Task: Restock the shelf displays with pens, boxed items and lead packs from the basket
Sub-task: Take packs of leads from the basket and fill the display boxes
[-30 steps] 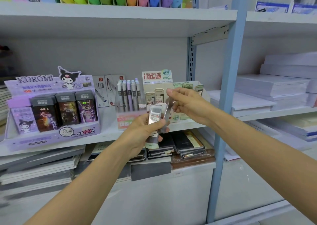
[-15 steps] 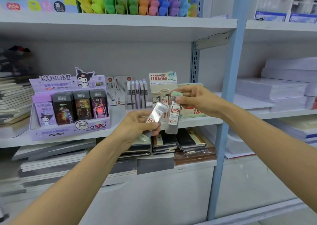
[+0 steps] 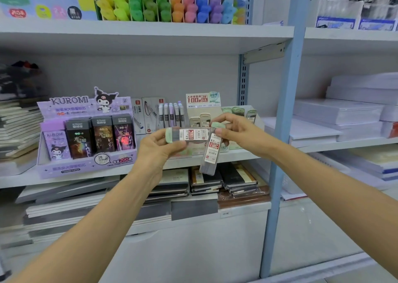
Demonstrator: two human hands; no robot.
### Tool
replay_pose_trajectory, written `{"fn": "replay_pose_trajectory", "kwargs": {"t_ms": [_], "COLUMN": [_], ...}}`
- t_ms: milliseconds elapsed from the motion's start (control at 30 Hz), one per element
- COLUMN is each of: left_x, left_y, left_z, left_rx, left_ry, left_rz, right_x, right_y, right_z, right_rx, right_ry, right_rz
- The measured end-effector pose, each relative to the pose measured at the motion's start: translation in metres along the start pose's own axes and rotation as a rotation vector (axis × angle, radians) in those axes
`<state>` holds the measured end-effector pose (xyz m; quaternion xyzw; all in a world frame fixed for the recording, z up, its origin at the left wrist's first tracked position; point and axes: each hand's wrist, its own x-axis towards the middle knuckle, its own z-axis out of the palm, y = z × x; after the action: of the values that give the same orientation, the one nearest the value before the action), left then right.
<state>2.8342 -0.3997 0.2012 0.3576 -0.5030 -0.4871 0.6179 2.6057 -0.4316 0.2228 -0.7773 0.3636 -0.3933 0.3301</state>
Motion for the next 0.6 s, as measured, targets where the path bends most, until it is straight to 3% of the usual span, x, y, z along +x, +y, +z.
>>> {"fn": "replay_pose_trajectory", "kwargs": {"t_ms": [200, 400, 600], "left_x": [0.004, 0.005, -0.001], "left_y": [-0.013, -0.017, -0.023], "left_z": [0.006, 0.017, 0.037], "left_rx": [-0.101, 0.123, 0.177], "left_ry": [0.030, -0.088, -0.166], "left_rz": [0.070, 0.117, 0.108], "right_x": [-0.006, -0.006, -0.007], "right_y": [0.009, 0.001, 0.003], "right_z": [0.005, 0.000, 0.002], "right_rx": [-0.032, 0.120, 0.020], "right_ry": [-0.130, 0.029, 0.219], "right_rz": [0.020, -0.107, -0.217]}}
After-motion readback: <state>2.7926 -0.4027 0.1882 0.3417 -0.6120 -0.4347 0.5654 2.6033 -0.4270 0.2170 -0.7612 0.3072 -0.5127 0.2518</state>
